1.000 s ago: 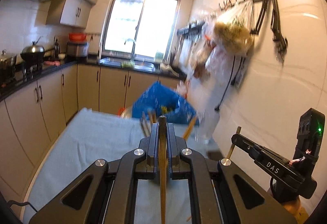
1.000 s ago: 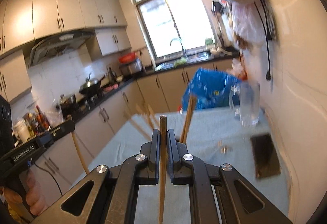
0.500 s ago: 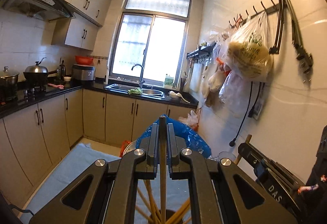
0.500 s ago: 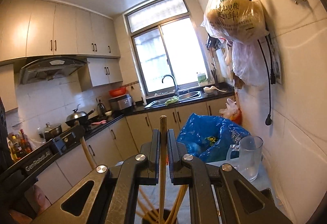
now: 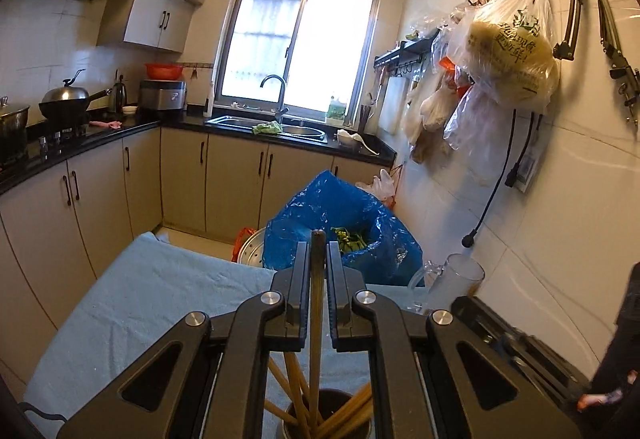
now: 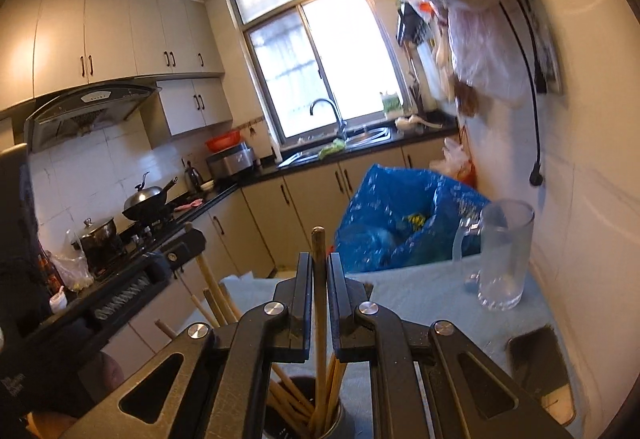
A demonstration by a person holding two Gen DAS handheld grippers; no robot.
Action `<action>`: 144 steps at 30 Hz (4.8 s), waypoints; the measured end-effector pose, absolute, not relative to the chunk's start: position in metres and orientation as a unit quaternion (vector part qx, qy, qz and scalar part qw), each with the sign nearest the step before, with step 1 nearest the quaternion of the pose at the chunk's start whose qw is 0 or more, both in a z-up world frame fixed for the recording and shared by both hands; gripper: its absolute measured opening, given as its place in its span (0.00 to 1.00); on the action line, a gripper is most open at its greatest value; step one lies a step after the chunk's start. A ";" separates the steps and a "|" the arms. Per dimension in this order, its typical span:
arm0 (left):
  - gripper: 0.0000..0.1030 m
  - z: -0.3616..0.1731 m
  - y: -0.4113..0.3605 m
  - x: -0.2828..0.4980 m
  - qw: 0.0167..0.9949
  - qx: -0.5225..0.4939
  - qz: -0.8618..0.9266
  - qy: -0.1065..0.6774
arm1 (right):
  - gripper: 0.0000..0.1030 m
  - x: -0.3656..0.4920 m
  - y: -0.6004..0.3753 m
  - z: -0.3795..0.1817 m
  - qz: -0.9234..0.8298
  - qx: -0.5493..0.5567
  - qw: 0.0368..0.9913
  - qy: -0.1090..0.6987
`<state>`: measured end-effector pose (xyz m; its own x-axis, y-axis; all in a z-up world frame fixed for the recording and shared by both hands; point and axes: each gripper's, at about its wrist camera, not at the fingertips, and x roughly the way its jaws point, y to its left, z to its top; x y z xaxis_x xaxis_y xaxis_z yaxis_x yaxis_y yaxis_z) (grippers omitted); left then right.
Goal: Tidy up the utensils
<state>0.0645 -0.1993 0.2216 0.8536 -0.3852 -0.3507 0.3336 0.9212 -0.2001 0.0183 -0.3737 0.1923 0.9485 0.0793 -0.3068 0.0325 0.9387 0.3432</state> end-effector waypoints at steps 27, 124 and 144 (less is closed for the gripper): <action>0.77 0.210 -0.126 -0.086 0.968 -0.017 -0.171 0.180 | 0.49 -0.089 -0.381 0.184 -0.025 0.221 0.959 0.175; 1.00 0.094 -0.076 -0.147 0.938 0.000 -0.075 0.338 | 0.71 -0.174 -0.283 0.104 -0.133 0.081 0.957 0.245; 1.00 0.094 -0.076 -0.150 0.938 -0.003 -0.075 0.338 | 0.74 -0.178 -0.279 0.104 -0.129 0.067 0.961 0.235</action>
<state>-0.1500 -0.0758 0.0939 0.7605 -0.1420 -0.6336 0.1379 0.9889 -0.0560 -0.1780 -0.2788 0.1036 0.8564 -0.2169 -0.4685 0.2794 0.9578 0.0672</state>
